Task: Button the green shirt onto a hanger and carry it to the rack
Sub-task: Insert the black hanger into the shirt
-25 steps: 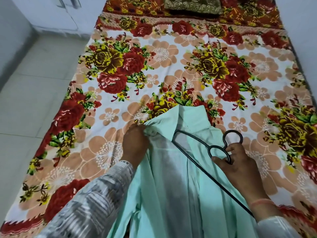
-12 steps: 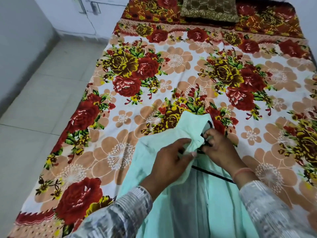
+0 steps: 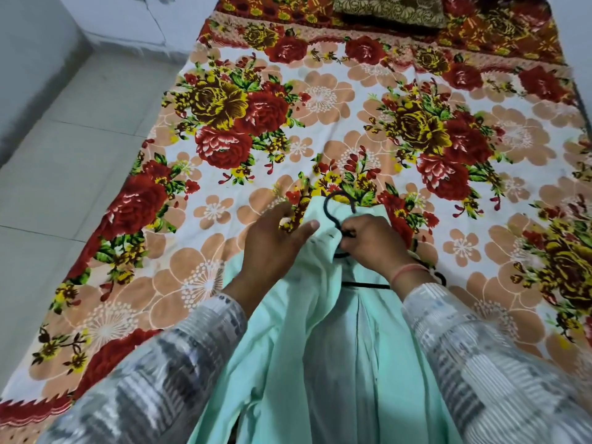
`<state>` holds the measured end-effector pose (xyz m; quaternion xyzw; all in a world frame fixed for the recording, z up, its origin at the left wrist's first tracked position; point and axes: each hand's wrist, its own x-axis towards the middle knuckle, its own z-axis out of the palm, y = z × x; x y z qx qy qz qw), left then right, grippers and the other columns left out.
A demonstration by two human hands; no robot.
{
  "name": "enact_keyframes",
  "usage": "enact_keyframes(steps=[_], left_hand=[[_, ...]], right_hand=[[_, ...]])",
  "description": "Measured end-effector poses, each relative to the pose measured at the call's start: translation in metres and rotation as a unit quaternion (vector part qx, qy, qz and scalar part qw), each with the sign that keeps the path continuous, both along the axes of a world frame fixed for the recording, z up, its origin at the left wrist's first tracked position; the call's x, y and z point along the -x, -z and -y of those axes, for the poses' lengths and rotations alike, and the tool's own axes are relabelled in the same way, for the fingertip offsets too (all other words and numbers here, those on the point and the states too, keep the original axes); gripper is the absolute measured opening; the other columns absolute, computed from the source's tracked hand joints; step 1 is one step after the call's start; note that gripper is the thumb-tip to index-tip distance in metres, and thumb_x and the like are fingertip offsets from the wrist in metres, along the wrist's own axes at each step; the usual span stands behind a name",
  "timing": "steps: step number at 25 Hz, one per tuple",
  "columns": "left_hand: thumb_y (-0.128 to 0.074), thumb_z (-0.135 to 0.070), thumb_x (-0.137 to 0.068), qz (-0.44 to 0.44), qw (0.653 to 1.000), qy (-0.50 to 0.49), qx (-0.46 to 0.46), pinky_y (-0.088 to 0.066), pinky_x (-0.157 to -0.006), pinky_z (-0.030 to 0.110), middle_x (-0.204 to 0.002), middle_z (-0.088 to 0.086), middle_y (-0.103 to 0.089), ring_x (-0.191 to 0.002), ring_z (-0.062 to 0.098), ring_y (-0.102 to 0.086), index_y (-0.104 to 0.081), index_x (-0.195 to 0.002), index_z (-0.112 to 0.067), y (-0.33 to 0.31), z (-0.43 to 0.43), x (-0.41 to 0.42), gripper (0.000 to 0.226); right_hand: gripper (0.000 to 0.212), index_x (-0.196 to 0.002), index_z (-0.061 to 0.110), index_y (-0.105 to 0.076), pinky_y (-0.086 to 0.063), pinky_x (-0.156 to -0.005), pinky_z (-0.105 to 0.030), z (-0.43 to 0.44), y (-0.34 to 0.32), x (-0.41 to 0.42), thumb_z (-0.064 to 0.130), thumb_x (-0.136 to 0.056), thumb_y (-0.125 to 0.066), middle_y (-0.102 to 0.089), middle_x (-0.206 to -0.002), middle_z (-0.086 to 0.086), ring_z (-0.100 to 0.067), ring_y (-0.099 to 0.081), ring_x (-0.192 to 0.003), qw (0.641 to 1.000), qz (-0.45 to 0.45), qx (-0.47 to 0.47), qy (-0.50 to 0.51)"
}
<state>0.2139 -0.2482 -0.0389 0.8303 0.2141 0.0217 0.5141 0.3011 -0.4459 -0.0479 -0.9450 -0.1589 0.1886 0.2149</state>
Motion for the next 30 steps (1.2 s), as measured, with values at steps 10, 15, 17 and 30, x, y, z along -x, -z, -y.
enact_keyframes(steps=[10, 15, 17, 30], left_hand=[[-0.066, -0.035, -0.101, -0.075, 0.993, -0.065, 0.069, -0.044, -0.058, 0.033, -0.060, -0.001, -0.069, -0.055, 0.025, -0.060, -0.074, -0.079, -0.016, 0.022, -0.004, -0.047, 0.030], [-0.056, -0.043, -0.103, -0.063, 0.992, -0.091, 0.063, -0.051, -0.069, 0.040, -0.069, 0.004, -0.073, -0.072, 0.031, -0.069, -0.071, -0.078, -0.017, 0.021, -0.010, -0.058, 0.040], [-0.058, -0.039, -0.104, -0.068, 0.989, -0.103, 0.084, -0.048, -0.069, 0.039, -0.065, 0.004, -0.069, -0.072, 0.030, -0.070, -0.071, -0.075, -0.017, 0.022, -0.011, -0.059, 0.039], [-0.053, -0.039, -0.109, -0.054, 0.998, 0.021, -0.018, -0.045, -0.062, 0.030, -0.064, -0.009, -0.076, -0.059, 0.003, -0.065, -0.075, -0.087, -0.016, 0.034, 0.049, -0.041, 0.039]], right_hand=[[0.014, -0.087, 0.010, -0.070, -0.042, -0.070, -0.030, 0.060, 0.007, 0.040, 0.006, -0.096, -0.061, -0.071, -0.086, -0.005, -0.030, -0.068, -0.086, 0.896, 0.193, -0.156, 0.369], [0.034, -0.105, 0.015, -0.068, -0.055, -0.077, -0.036, 0.051, 0.054, 0.099, 0.037, -0.083, -0.081, -0.069, -0.100, -0.006, -0.030, -0.068, -0.095, 0.964, 0.021, -0.078, 0.253], [0.065, -0.122, 0.016, -0.063, -0.058, -0.078, -0.041, 0.040, 0.067, 0.097, 0.064, -0.080, -0.078, -0.067, -0.114, -0.010, -0.033, -0.066, -0.101, 0.978, 0.072, 0.047, 0.191], [0.023, -0.111, 0.014, -0.073, -0.051, -0.084, -0.023, 0.077, 0.002, 0.045, 0.030, -0.107, -0.057, -0.070, -0.107, 0.003, -0.016, -0.066, -0.095, 0.844, 0.045, -0.339, 0.413]])
